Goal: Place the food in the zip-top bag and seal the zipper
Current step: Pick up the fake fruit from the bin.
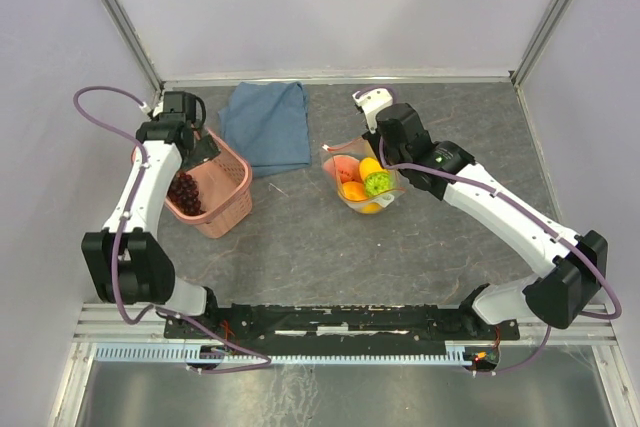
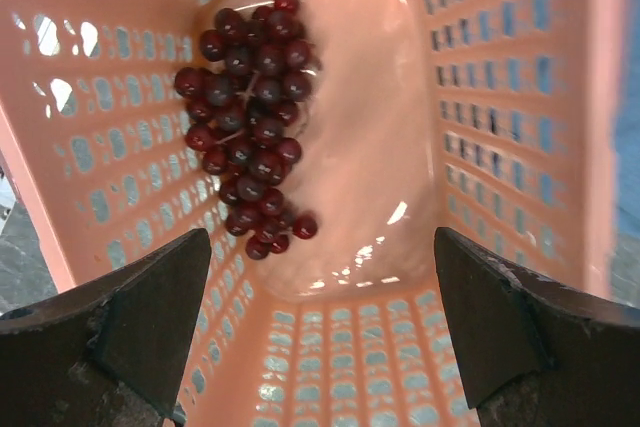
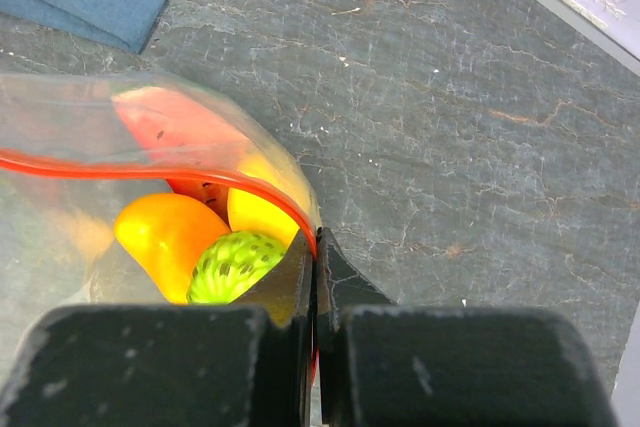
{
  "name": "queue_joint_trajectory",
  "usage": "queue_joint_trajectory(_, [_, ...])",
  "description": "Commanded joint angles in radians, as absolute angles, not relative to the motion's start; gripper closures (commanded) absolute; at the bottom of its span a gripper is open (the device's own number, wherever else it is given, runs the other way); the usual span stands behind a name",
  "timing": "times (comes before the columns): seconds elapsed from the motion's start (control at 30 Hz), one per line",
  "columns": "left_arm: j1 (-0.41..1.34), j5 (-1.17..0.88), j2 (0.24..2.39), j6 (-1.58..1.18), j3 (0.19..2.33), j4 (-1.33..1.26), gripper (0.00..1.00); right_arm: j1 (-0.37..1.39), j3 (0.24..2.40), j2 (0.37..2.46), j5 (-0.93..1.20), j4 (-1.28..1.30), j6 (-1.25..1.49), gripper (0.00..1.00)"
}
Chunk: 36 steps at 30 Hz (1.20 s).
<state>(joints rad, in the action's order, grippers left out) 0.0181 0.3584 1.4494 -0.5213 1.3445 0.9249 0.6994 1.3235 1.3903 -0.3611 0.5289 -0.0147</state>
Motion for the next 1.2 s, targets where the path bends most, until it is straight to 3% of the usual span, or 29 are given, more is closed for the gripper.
queue_joint_trajectory(0.0, [-0.023, 0.398, 1.484, -0.464, 1.316, 0.845, 0.03, 0.697, 1.326, 1.351, -0.37, 0.464, -0.015, 0.99])
queue_joint_trajectory(0.37, [-0.143, 0.353, 1.549, -0.446, 1.188, 0.696, 0.08, 0.696, 1.313, 1.347, -0.383, 0.445, -0.02, 0.99])
queue_joint_trajectory(0.87, [-0.201, 0.282, 1.704, -0.48, 1.138, 0.614, 0.07, 0.697, 1.3, 1.336, -0.402, 0.433, -0.025, 0.99])
queue_joint_trajectory(1.0, [-0.201, 0.245, 1.743, -0.485, 1.131, 0.603, 0.12, 0.697, 1.292, 1.328, -0.404, 0.426, -0.025, 0.99])
queue_joint_trajectory(1.17, [-0.202, 0.212, 1.775, -0.483, 1.137, 0.614, 0.25, 0.697, 1.289, 1.321, -0.406, 0.42, -0.025, 0.99])
